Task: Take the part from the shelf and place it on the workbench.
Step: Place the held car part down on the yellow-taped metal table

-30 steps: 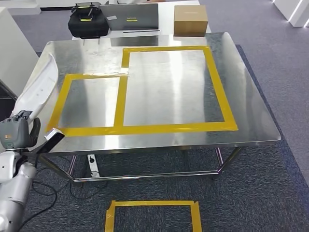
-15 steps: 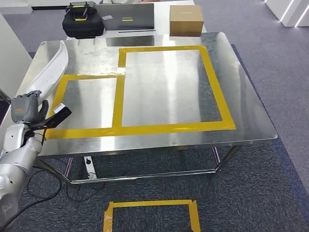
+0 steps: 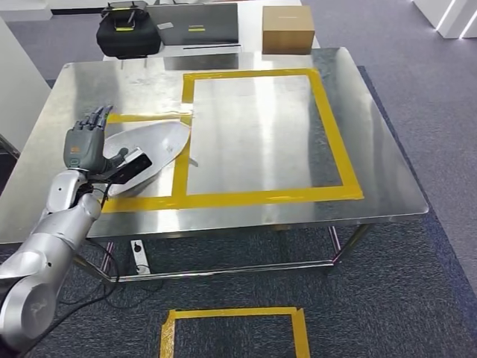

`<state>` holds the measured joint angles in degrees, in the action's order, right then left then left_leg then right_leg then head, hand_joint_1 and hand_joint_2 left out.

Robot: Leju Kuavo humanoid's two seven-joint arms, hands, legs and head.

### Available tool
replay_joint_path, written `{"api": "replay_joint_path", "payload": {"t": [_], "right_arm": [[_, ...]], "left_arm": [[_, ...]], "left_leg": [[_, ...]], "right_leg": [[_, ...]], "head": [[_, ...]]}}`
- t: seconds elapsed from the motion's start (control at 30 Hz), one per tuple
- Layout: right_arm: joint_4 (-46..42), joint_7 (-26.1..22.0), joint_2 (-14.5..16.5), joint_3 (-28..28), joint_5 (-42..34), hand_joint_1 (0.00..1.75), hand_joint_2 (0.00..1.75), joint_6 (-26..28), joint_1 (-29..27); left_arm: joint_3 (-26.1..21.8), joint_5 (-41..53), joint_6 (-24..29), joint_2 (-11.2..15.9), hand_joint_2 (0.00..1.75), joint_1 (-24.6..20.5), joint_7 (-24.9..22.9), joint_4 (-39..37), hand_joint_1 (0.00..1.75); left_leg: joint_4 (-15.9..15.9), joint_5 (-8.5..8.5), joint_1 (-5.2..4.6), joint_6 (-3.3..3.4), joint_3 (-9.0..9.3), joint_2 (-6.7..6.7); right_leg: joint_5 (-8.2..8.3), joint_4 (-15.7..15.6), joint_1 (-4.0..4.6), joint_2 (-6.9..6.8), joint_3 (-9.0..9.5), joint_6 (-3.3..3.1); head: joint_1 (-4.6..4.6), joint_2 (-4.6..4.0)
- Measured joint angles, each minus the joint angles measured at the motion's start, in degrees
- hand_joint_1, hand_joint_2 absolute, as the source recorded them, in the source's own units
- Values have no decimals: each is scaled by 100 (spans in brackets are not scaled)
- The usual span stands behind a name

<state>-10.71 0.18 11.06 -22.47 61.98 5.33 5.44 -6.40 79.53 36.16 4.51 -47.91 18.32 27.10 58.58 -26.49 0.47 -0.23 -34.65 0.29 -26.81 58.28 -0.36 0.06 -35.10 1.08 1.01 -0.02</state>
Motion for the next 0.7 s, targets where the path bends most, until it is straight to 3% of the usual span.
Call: {"api": "replay_joint_path", "payload": {"t": [0.07, 0.17, 0.23, 0.27, 0.3, 0.37, 0.4, 0.53, 0.6, 0.7], "right_arm": [[-1, -10, 0, -1, 8, 0, 0, 9, -13], [-2, -35, 0, -12, 6, 0, 0, 21, -33], [-2, -34, 0, -50, -10, 0, 0, 35, -63], [-2, -30, 0, -84, -23, 0, 0, 45, -75], [-1, -24, 0, -120, -35, 0, 0, 55, -85], [-2, -7, 7, -200, -60, 0, 0, 77, -104], [-2, 3, 11, -240, -71, 0, 0, 89, -115], [-2, 62, 28, -395, -109, 0, 0, 153, -162], [-2, 101, 31, -465, -113, 0, 0, 178, -189], [-2, 144, 31, -549, -104, 0, 0, 190, -200]], "left_arm": [[44, -256, 40, -54, 0, 23, 195, 24, 0], [128, -1199, 55, -197, 0, 285, 687, 321, 0], [237, -2229, -96, -390, 0, 774, 1043, 944, 0], [329, -2783, -214, -500, 0, 1088, 1204, 1399, 0], [450, -3283, -329, -620, 0, 1426, 1334, 1906, 0], [799, -4059, -457, -828, 0, 2181, 1522, 3087, 0], [1015, -4377, -493, -922, 0, 2569, 1612, 3662, 0], [1967, -5564, -618, -1153, 0, 4005, 2085, 5660, 0], [2430, -5872, -501, -1185, 0, 4505, 2176, 6430, 0], [3082, -5963, -16, -1163, 0, 5000, 2202, 7206, 0]], "left_leg": [[149, -128, 10, -50, -49, -1], [1101, -635, 14, -97, -443, -2], [1568, -785, 13, -93, -639, -2], [1506, -701, 12, -75, -601, -3], [1250, -531, 8, -46, -474, -4], [520, -189, -19, 41, -115, -6], [247, -106, -36, 78, 17, -7], [4, -69, -50, 153, 105, 0], [-54, -5, -19, 222, 87, 13], [-59, 85, -15, 274, -10, 22]], "right_leg": [[10, -20, -18, 5, 19, -70], [19, -25, -27, 14, 42, -131], [28, -19, -25, 36, 47, -137], [26, -18, -22, 54, 48, -136], [25, -17, -19, 70, 50, -134], [17, -9, -1, 94, 48, -119], [15, -1, 5, 103, 38, -98], [3, 12, 3, 110, -5, 31], [-285, 265, 0, 80, -94, 93], [-975, 1251, -31, 45, -355, 160]], "head": [[6, 0], [14, 0], [14, 0], [15, 0], [14, 0], [12, 0], [11, 0], [6, 0], [-20, 0], [-66, 0]]}}
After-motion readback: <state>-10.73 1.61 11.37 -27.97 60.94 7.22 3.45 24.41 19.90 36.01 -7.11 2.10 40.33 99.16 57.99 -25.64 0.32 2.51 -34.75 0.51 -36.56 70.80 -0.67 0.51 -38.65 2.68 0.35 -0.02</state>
